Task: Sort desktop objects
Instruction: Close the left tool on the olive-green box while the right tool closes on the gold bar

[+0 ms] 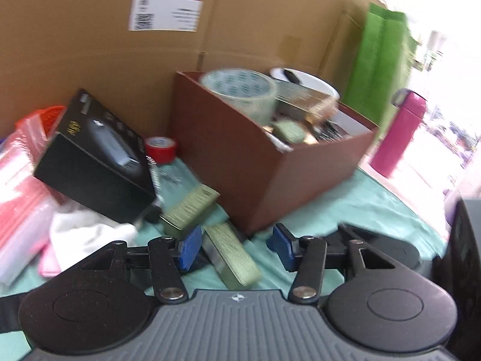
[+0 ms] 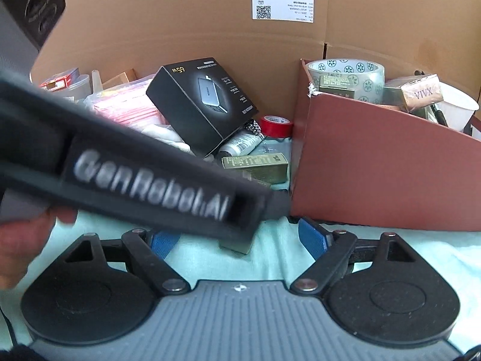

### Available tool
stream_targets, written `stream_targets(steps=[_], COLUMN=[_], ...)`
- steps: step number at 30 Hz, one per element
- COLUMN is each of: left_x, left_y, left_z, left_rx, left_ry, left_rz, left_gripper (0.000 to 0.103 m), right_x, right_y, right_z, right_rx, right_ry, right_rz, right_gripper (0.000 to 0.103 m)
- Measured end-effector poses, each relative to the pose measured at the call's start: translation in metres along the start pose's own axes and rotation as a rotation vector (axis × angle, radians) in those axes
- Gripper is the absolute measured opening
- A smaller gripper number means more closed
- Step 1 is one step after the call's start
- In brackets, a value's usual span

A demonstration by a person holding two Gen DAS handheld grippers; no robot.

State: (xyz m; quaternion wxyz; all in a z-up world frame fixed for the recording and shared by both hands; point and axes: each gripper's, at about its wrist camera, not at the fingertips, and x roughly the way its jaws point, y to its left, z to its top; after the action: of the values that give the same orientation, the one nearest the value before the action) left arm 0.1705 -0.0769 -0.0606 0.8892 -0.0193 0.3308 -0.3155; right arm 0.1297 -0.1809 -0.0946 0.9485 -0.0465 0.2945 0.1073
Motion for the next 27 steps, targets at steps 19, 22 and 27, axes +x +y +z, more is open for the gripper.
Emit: stream_targets(steps=[19,22,27], left_x=[0.048,0.046,0.037], left_y=[0.006,0.002,-0.007], left_z=[0.023,0.018,0.009], left_rx=[0.066,0.12,0.174], left_ry=[0.048,0.047,0.064], left_rz=[0.147,0.158,0.203], left_gripper=[0.054,0.052,0.03], right_x=[-0.045,-0.043,-0.046], right_y=[-0.039,-0.042,-0.045], right_z=[-0.03,-0.029,-0.03], right_rx=[0.011,0.017,0.018], right_ry=[0.055,0.054,0.053], right_rz=[-0.063,-0.066,-0.064], right_gripper=[0.022,0.022,0.022])
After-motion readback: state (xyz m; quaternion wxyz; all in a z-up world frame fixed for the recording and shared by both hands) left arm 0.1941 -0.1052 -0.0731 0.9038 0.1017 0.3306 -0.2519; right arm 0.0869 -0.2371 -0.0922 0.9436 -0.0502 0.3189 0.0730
